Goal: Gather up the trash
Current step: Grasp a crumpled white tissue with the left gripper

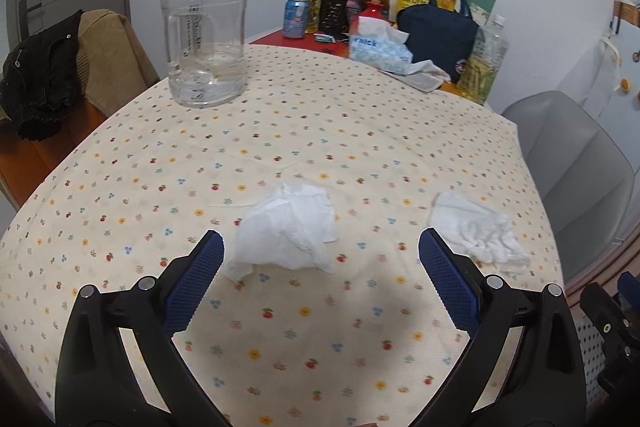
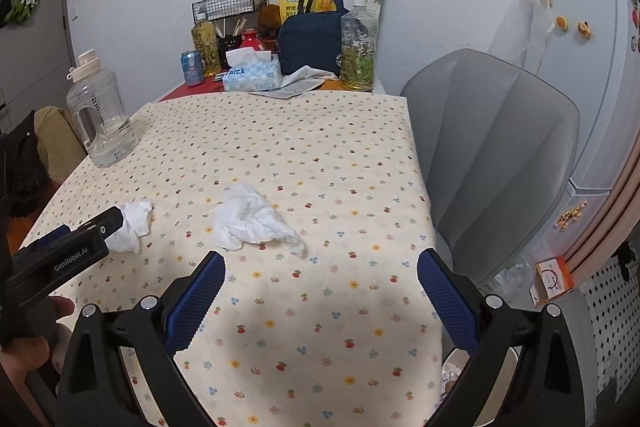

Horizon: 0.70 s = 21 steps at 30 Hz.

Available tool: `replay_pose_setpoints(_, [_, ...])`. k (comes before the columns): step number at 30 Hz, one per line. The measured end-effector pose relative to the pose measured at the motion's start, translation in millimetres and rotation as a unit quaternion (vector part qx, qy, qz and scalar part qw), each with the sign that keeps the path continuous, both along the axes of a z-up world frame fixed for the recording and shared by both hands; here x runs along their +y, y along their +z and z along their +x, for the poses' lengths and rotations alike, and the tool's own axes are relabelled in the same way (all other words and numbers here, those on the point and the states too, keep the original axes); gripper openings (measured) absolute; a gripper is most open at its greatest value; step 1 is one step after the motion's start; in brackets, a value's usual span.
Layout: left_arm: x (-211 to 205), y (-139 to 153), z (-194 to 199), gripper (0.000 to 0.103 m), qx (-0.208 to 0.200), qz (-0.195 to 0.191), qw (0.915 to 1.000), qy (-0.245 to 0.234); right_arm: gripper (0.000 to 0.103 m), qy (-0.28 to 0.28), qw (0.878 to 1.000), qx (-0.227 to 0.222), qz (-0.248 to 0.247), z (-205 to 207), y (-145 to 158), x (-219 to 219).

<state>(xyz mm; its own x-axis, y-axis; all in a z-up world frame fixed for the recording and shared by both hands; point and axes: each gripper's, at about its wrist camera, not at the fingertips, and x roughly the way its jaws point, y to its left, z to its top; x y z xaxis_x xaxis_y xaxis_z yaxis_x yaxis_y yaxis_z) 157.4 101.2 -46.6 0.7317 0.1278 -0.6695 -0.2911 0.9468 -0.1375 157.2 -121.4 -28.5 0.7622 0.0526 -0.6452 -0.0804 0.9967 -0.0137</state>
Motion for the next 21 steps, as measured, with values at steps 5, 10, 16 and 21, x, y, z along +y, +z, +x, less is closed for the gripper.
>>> replay_pose_setpoints(5, [15.4, -8.5, 6.5, 0.097, 0.01, 0.0, 0.9998, 0.015, 0.095, 0.008, 1.0, 0.01, -0.004, 12.4, -7.1, 11.3])
replay_pose_setpoints(10, [23.3, -17.8, 12.5, 0.097, 0.018, -0.001, 0.9996, 0.021, 0.095, 0.014, 1.0, 0.019, -0.009, 23.7, -16.2, 20.8])
replay_pose_setpoints(16, [31.4, -35.3, 21.4, 0.097, 0.031, -0.025, 0.9988, 0.029, 0.094, 0.017, 0.999, 0.035, -0.012, 37.9, -30.7, 29.1])
replay_pose_setpoints(21, [31.1, -46.7, 30.9, 0.088, 0.045, -0.025, 0.9981, 0.034, 0.092, 0.021, 0.998, 0.051, -0.011, 50.2, -44.3, 32.6])
